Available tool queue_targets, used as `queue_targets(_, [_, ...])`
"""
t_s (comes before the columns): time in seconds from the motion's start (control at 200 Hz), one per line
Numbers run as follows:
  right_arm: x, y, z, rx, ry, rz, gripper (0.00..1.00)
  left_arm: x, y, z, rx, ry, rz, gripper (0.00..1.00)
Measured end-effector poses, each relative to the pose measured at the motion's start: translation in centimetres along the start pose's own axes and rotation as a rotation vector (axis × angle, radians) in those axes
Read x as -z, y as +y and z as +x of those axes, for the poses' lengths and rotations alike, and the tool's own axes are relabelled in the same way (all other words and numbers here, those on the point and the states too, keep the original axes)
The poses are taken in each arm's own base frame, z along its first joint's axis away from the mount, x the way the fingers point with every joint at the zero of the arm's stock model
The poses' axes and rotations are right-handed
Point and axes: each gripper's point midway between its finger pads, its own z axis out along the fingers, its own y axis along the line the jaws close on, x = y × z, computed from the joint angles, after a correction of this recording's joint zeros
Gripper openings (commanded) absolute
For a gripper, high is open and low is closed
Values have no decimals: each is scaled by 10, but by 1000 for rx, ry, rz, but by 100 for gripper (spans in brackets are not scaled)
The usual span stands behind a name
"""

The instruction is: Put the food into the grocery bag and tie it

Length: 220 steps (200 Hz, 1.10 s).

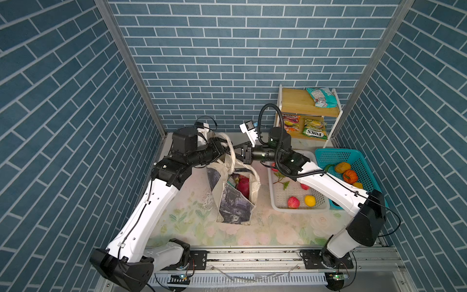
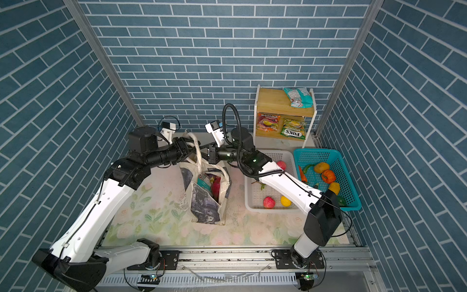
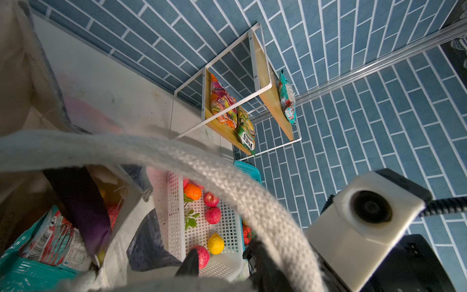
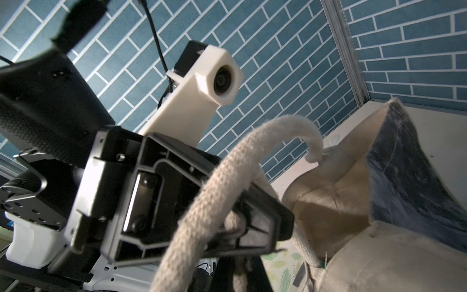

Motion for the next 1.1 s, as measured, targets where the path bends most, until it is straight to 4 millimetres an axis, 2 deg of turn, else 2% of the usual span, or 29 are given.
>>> queue_targets(0.045, [0, 0, 1, 1, 5, 2, 0, -1, 1, 0, -1, 1, -2, 38])
queue_targets(0.335, [2, -3, 14, 6, 38, 21, 0, -3, 2, 5, -11, 27, -4, 2])
queue_targets(0.395, [3, -2, 15, 13, 37, 27, 15, -3, 1, 7, -18, 38, 0, 0])
queue_targets(0.53, [14, 0, 17, 39, 35, 69, 37, -2, 1, 7, -35, 42, -4, 0])
queue_targets(0.595, [24, 1, 16, 60, 26, 104, 43, 1, -1, 6, -51, 42, -9, 0])
queue_targets(0.695, [43, 7, 10, 104, 0, 161, 47, 8, -10, 4, -89, 49, -12, 0])
queue_targets(0.795, [60, 13, 3, 157, -26, 216, 45, 17, -18, 3, -133, 63, -24, 0])
queue_targets(0.92, [75, 8, -4, 206, -41, 271, 35, 22, -22, 3, -170, 91, -44, 0])
queue_targets(1.1, [92, -36, -13, 193, -45, 365, 11, 10, -24, 3, -189, 141, -37, 0])
